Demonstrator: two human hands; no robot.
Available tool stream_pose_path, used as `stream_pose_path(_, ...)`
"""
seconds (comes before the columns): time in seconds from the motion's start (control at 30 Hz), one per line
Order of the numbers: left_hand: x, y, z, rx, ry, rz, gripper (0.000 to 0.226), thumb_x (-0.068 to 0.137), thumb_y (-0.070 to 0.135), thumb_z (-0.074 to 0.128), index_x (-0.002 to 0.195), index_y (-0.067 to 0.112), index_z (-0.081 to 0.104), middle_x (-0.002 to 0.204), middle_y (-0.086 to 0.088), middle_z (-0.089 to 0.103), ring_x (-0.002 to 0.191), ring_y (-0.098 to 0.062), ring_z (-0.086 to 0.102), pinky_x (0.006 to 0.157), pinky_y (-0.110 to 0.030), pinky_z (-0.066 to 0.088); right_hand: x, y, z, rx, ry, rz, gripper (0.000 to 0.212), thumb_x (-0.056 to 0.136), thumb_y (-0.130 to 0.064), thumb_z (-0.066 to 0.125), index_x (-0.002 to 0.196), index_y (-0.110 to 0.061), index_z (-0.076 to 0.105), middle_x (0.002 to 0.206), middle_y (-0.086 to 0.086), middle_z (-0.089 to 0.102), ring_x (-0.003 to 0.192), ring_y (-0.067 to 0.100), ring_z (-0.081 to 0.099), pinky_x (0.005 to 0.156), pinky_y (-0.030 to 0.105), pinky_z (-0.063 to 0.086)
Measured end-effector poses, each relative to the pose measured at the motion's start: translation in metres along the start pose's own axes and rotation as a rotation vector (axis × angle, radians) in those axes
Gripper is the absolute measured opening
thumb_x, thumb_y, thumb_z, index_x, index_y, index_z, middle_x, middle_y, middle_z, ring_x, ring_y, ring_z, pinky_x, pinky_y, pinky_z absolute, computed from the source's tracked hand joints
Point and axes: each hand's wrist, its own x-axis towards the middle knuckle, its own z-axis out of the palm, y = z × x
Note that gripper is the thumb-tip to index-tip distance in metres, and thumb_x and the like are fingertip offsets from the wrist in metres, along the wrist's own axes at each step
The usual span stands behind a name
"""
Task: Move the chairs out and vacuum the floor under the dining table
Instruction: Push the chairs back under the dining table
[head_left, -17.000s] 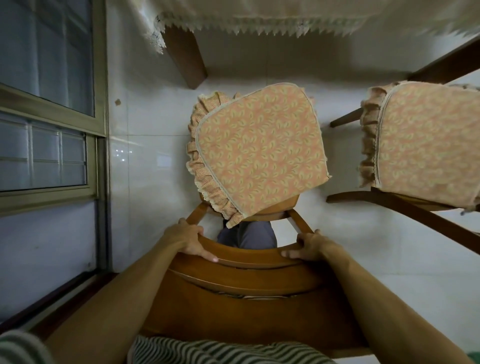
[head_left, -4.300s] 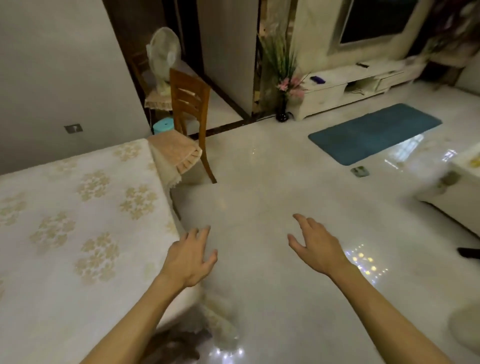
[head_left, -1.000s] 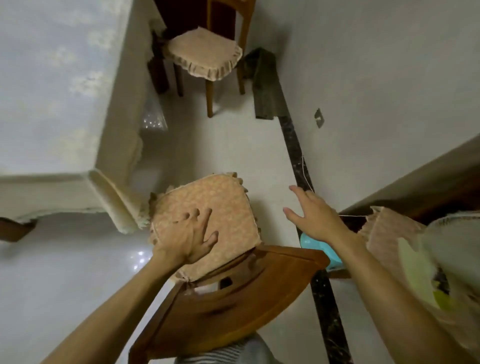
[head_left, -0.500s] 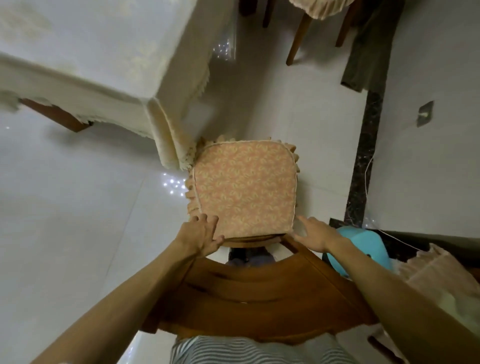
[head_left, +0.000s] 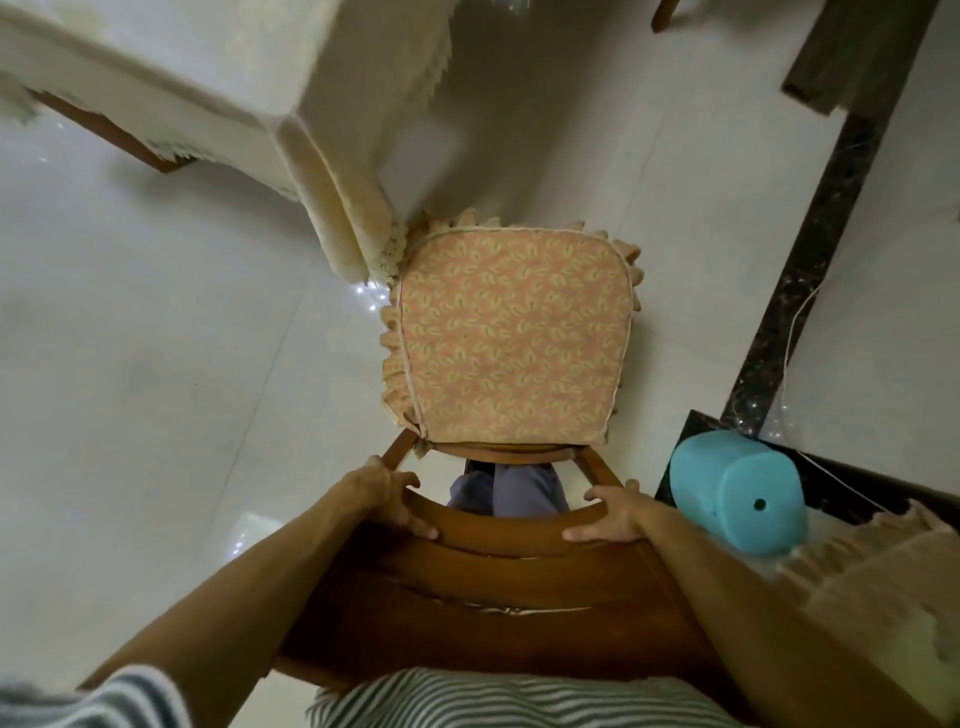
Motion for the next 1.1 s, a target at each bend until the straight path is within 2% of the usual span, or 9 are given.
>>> stream_pose_path(0.13,0.004,0.006,0.002,0.002,0.004,-0.028,0.099,0.061,0.086,0.061,0.145,0.037,0.038,0.142,-0.011,0.033,0.13,-0.03,0.04,0.104,-0.043,0.042,0.004,0.002,-0.002,-0.039,-0.03,0.015,0.107,0.065,-0.079,0.067,0.152,-0.03,0.029,0.155,0.013,0.014,0.14,0.037,0.031,0.113,0.05,0.035)
stream_pose_path(0.27,0.006,0.009,0.001,-0.043,-0.006,-0.058,0.102,0.057,0.087,0.064,0.143,0.038,0.038,0.142,-0.01,0.032,0.13,-0.031,0.04,0.103,-0.044,0.043,0.002,0.006,-0.003,-0.069,-0.022,0.014,0.108,0.061,-0.079,0.07,0.15,-0.03,0.031,0.154,0.013,0.016,0.138,0.037,0.033,0.111,0.052,0.036)
stream_pose_path(0.5,0.005,0.011,0.004,-0.028,0.025,-0.05,0.101,0.06,0.088,0.06,0.143,0.035,0.039,0.139,-0.01,0.037,0.126,-0.028,0.043,0.099,-0.04,0.045,-0.005,0.006,-0.004,-0.091,-0.002,0.004,0.105,0.065,-0.079,0.067,0.15,-0.029,0.029,0.153,0.014,0.018,0.138,0.038,0.033,0.111,0.051,0.037)
stream_pose_path(0.7,-0.006,0.006,-0.006,-0.011,0.014,-0.019,0.1,0.063,0.087,0.058,0.145,0.034,0.038,0.14,-0.01,0.04,0.13,-0.027,0.039,0.1,-0.041,0.043,-0.023,0.0,-0.012,-0.123,-0.011,0.027,0.1,0.07,-0.077,0.064,0.15,-0.03,0.027,0.156,0.013,0.016,0.14,0.035,0.031,0.113,0.05,0.034)
stream_pose_path(0.93,-0.021,0.013,-0.05,0.041,0.048,0.018,0.097,0.067,0.083,0.06,0.147,0.031,0.038,0.143,-0.009,0.039,0.132,-0.027,0.037,0.105,-0.043,0.04,-0.048,0.001,-0.045,-0.132,0.021,0.043,0.098,0.074,-0.077,0.061,0.152,-0.031,0.024,0.158,0.013,0.014,0.142,0.034,0.027,0.114,0.049,0.031)
stream_pose_path(1.1,-0.022,0.032,-0.108,0.04,0.116,0.036,0.098,0.067,0.083,0.061,0.147,0.031,0.038,0.144,-0.01,0.037,0.131,-0.028,0.038,0.105,-0.043,0.04,-0.053,0.011,-0.104,-0.097,0.093,0.035,0.103,0.068,-0.08,0.063,0.151,-0.033,0.026,0.156,0.013,0.017,0.14,0.035,0.031,0.114,0.049,0.033)
